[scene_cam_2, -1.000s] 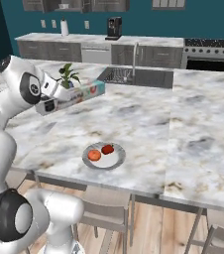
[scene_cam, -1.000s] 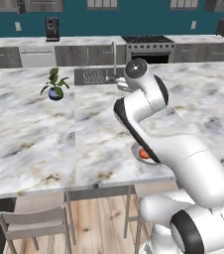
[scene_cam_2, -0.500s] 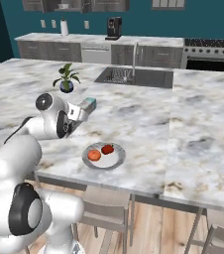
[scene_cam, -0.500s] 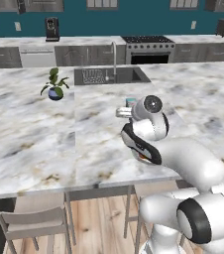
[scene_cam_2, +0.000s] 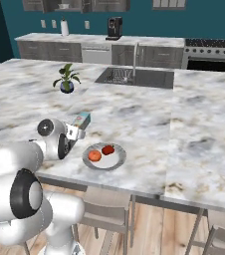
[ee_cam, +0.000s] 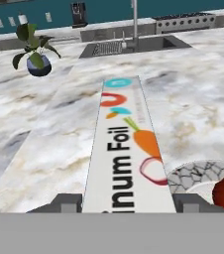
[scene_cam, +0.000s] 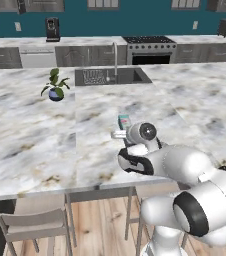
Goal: Retrieve the tupperware and aluminum foil from the cabinet and place them on the dining counter near the plate with squash and bell pepper to prepare for storing leftovers.
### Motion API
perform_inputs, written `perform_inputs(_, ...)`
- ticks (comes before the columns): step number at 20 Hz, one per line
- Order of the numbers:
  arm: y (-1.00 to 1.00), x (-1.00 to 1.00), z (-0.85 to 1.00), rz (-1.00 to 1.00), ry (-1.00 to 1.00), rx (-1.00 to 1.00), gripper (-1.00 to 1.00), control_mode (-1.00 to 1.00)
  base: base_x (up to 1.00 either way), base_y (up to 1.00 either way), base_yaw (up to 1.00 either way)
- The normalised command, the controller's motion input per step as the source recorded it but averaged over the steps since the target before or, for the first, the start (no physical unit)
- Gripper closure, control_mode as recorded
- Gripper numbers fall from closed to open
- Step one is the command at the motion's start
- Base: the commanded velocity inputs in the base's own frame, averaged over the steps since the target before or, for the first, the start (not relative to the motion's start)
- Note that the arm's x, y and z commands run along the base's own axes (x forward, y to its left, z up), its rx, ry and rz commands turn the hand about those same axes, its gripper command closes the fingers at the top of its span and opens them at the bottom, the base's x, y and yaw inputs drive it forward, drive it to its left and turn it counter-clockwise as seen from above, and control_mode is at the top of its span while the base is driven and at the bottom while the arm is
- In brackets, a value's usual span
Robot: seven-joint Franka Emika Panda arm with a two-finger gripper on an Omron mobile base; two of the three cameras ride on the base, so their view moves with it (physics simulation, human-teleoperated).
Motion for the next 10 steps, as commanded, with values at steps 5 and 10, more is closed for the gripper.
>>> perform_inputs(5, 0.16, 0.13, -0.6, 0.0, 0.05, -0.01, 1.0, -1.0, 0.0, 0.0, 0.0)
perform_inputs(10, 0.19, 0.48, -0.55, 0.01, 0.08, 0.0, 1.0, -1.0, 0.0, 0.0, 0.0)
